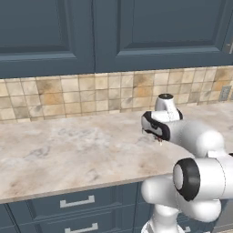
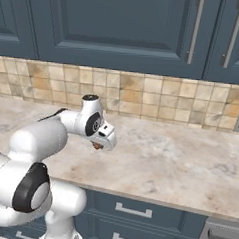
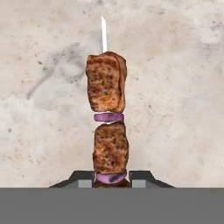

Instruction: Store the kebab skewer in the freezer for long-term storage. Close the freezer door after placing the cooked food.

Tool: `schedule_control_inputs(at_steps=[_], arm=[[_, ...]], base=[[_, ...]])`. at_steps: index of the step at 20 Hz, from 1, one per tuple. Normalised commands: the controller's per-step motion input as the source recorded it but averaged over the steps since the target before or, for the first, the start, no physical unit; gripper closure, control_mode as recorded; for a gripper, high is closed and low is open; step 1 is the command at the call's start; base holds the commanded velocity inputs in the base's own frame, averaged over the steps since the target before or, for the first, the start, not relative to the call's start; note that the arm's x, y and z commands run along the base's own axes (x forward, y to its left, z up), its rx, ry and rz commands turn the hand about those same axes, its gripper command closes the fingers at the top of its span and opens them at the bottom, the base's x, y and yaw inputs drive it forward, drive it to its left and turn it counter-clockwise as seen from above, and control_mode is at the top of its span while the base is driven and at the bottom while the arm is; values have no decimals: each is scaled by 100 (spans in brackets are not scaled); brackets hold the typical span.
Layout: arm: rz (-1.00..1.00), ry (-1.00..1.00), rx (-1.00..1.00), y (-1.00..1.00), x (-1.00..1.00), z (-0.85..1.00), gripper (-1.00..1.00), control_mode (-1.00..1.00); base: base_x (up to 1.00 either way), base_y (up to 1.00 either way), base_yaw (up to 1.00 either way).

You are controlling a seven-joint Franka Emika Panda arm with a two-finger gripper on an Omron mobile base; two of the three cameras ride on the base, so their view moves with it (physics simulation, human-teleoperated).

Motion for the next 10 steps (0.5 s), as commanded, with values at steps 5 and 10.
schedule_control_inputs(at_steps=[5,10], arm=[[-6,-8,0,6,-53,61,100,-100],[-3,-8,4,13,-68,35,100,-100]], base=[[0,0,0],[0,0,0]])
